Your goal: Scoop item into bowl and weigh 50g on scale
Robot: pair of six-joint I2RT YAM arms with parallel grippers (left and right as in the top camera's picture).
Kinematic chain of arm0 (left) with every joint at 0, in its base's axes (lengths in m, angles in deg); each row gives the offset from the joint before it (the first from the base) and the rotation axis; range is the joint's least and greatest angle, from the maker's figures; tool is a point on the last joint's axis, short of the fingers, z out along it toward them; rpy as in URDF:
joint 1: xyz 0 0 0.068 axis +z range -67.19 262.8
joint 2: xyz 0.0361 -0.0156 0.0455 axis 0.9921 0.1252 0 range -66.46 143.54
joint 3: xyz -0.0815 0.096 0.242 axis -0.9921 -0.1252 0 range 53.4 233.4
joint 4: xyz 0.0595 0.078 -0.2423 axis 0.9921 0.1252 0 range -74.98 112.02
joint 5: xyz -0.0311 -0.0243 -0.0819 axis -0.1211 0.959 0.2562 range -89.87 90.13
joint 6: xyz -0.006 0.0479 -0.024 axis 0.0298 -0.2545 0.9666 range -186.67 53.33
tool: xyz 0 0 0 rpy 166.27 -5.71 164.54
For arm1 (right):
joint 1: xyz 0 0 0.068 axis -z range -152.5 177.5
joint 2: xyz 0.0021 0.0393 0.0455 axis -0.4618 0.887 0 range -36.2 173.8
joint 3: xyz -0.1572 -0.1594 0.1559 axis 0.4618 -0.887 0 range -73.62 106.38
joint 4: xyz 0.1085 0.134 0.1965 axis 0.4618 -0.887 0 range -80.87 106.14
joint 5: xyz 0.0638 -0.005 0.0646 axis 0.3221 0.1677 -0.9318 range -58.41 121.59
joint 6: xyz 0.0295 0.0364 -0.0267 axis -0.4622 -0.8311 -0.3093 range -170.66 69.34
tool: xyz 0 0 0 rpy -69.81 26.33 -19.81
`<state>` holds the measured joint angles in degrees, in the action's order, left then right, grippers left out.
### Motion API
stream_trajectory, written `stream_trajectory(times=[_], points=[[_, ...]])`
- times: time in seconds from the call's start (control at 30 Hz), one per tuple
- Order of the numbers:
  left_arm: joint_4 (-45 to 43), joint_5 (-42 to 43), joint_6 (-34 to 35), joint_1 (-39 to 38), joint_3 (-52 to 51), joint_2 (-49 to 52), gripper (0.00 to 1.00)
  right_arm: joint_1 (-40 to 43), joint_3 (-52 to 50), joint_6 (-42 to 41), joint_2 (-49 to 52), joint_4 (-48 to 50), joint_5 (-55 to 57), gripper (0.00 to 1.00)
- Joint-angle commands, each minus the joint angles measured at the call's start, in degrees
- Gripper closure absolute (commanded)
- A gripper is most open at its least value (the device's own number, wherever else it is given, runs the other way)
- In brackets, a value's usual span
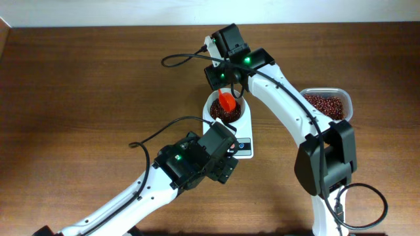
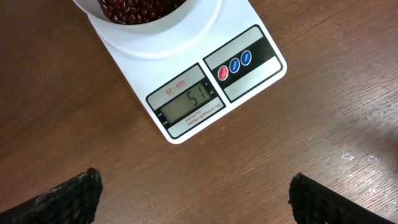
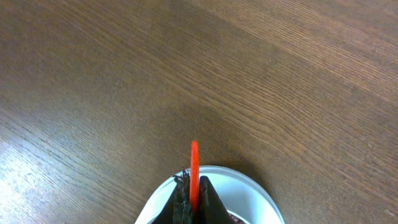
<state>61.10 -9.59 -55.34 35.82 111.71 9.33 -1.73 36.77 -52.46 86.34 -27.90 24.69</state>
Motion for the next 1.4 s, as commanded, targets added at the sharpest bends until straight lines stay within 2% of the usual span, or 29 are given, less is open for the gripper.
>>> stream_trajectory(times=[0.0,0.47,0.53,0.7,0.83,1.0,1.1,1.27,1.37], points=[[0.0,-0.6,-0.7,-0.1,0.9,-0.9,0.01,0.0,-0.9,2.0,0.7,-0.1,1.4,0.96],[0.0,-0.6,-0.7,-0.1,0.9,-0.9,0.01,0.0,-7.0,2.0,0.8,5.0,1.7,0.96],[0.0,-0.6,-0.7,-0.1,0.9,-0.9,0.01,0.0,-8.0,1.2,0.8,6.9,-4.6,0.96],[0.0,-0.6,-0.7,-0.1,0.9,-0.9,0.01,1.3,-8.0,-0.7,0.8,8.3,-10.9,0.96],[0.0,-0.6,-0.7,-0.1,0.9,-0.9,0.01,7.0,-8.0,-5.0,0.7,8.8,-22.6,0.96],[0.0,-0.6,-0.7,-0.1,0.9,-0.9,0.01,12.8,-8.0,-6.4,0.7,10.5,-36.2,0.96],[0.0,-0.6,-0.7,-0.1,0.9,-0.9,0.01,11.5,-8.0,-6.5,0.7,9.8,-31.0,0.96],[0.0,-0.6,-0.7,-0.1,0.9,-0.9,0.01,3.7,-7.8,-5.5,0.7,8.9,-4.6,0.96],[0.0,-0.6,-0.7,-0.1,0.9,-0.9,0.01,2.2,-7.1,-5.5,0.7,8.2,-2.2,0.96]])
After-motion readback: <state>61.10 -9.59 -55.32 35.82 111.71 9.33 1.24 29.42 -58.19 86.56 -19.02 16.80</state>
